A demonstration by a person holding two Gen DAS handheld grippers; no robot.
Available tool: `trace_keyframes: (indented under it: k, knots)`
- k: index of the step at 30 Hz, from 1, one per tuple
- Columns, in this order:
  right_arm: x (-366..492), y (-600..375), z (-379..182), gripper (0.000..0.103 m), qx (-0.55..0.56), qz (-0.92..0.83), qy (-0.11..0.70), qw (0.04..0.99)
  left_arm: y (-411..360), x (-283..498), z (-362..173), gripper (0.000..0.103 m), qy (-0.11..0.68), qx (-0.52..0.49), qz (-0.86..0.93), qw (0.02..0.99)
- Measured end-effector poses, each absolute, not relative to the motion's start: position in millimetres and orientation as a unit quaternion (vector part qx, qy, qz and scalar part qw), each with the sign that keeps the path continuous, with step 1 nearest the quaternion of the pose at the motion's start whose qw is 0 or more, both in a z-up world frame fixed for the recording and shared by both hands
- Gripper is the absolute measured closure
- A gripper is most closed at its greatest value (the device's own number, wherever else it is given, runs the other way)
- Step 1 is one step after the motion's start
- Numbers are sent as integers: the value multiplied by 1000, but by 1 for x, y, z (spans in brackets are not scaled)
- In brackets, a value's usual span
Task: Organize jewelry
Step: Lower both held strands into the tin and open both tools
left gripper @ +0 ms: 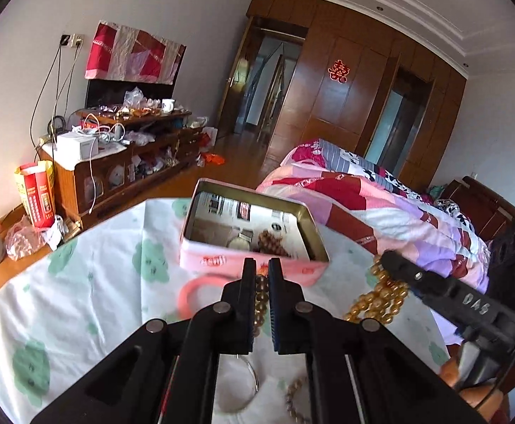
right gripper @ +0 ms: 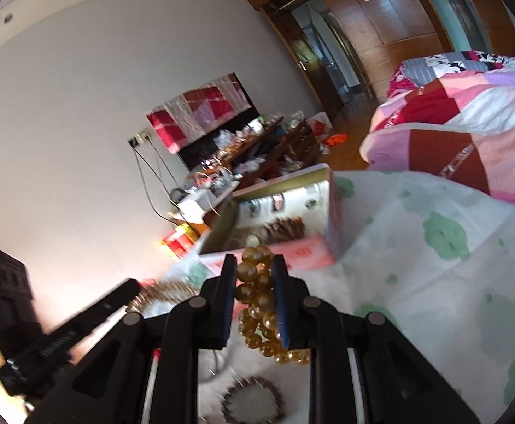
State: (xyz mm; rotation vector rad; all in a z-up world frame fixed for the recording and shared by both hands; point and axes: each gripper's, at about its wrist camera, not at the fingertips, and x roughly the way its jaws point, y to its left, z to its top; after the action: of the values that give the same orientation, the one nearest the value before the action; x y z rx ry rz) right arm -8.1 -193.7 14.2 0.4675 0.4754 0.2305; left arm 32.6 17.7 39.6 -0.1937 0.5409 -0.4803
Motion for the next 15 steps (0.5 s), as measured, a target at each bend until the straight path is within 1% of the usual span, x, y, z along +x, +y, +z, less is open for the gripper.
trace_keyframes:
  k: [9, 12, 15]
  knots:
    - [49, -199, 40, 80, 225, 108, 208, 946, 4, 85, 50, 98, 242, -102, -232, 937]
    - [73, -199, 40, 80, 222, 103, 209, 947, -1, 106, 53, 97, 233, -110, -229, 939]
    - [97, -198, 28, 80, 226, 94, 223, 944, -9, 126, 50, 97, 227, -96, -215, 945]
